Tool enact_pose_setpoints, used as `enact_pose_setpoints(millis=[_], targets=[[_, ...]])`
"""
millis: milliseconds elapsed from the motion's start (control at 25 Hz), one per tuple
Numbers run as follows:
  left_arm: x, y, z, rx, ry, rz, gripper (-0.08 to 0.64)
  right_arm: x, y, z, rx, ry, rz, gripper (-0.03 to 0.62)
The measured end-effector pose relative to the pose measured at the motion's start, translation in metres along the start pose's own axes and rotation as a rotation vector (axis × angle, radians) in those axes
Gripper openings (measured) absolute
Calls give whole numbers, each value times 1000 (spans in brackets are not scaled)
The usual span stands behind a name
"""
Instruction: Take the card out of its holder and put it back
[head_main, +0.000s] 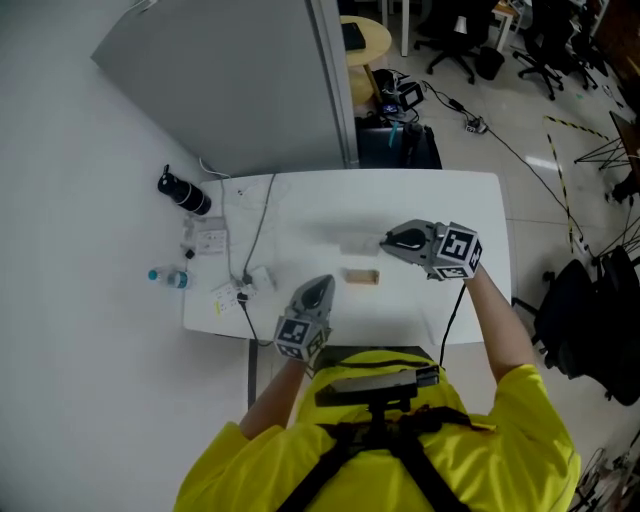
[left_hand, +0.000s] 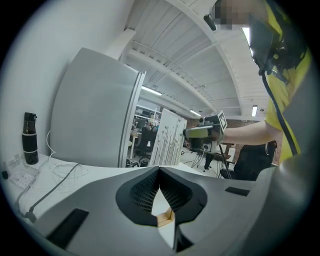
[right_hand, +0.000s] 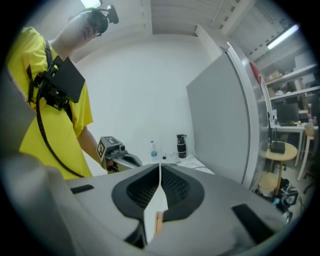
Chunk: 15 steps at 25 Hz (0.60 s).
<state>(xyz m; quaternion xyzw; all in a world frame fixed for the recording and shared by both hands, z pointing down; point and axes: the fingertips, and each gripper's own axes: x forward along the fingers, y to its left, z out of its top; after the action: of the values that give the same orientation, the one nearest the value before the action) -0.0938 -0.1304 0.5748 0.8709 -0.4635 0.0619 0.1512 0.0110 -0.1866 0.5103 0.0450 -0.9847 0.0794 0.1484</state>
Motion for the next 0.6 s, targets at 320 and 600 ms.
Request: enact_pose_setpoints(millis=[320,600], targets=[[13,-4,2,33,6,-24,0,-21,4,55,-53,-69,13,18],[20,1,-1,24,-12,-9,0,-27,-2,53,-48,-62,-6,18]])
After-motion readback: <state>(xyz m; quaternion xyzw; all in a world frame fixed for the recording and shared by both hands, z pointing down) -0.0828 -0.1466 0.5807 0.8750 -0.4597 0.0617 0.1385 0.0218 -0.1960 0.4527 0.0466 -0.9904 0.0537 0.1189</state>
